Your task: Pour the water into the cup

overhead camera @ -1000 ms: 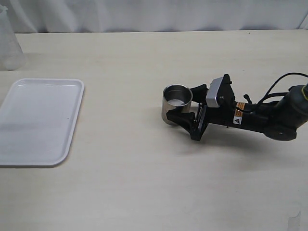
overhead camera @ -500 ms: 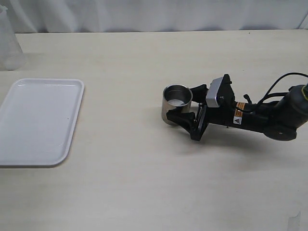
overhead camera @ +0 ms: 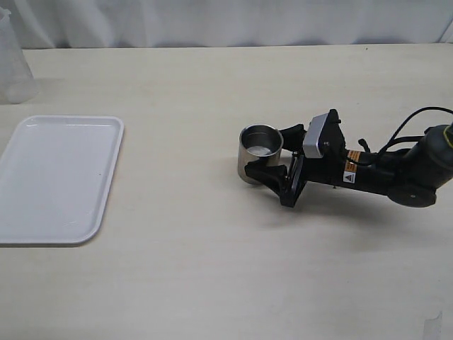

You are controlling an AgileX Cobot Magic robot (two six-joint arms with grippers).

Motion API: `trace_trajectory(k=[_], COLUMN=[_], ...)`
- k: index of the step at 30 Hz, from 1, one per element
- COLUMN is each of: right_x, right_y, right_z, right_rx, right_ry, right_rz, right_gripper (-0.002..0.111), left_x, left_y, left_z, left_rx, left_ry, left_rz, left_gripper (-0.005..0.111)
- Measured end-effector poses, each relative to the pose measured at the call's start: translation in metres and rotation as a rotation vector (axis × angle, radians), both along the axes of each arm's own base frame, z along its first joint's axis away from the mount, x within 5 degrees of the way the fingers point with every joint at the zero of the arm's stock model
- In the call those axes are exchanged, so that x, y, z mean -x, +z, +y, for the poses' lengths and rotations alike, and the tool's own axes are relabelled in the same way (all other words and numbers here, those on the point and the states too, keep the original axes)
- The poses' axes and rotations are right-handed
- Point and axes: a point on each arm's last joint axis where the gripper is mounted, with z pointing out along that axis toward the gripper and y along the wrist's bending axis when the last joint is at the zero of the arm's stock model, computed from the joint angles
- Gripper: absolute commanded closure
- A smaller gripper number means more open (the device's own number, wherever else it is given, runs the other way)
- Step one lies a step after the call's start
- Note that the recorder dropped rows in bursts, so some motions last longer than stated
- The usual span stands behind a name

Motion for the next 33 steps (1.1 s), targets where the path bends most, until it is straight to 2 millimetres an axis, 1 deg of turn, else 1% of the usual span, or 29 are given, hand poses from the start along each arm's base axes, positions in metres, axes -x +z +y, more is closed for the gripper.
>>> trace_trajectory(k=[7,8,9,10,14,16,19,33], right_x=[0.0,0.0,0.0,0.0,0.0,0.0,0.0,0.0], right_y=[0.0,0.0,0.0,0.0,0.0,0.0,0.0,0.0], right_z=[0.0,0.0,0.0,0.0,0.0,0.0,0.0,0.0], right_rx=[0.0,0.0,0.0,0.0,0.0,0.0,0.0,0.0], right_ry=[0.0,0.0,0.0,0.0,0.0,0.0,0.0,0.0], right_rz=[0.0,0.0,0.0,0.0,0.0,0.0,0.0,0.0], right_gripper=[0.104,0.104,0.104,0.104,0.104,0.104,0.104,0.104], left_x=[0.034,0.042,0.047,0.054,0.073,0.079,0.082,0.083], left_y=[0.005,0.007,0.007,0.006,-0.007,-0.008,-0.009,-0.01], left_z=[-0.004,-0.004,-0.005,-0.006,-0.007,-0.007,-0.006,-0.006], left_rx=[0.025,0.042,0.049,0.055,0.066,0.07,0.072,0.073], left_ry=[-0.024,-0.036,-0.044,-0.064,-0.123,-0.138,-0.133,-0.131], left_rz=[-0.051,-0.076,-0.091,-0.114,-0.154,-0.169,-0.167,-0.165], left_gripper=[0.002,0.002,0.002,0.002,0.002,0.002,0.002,0.002])
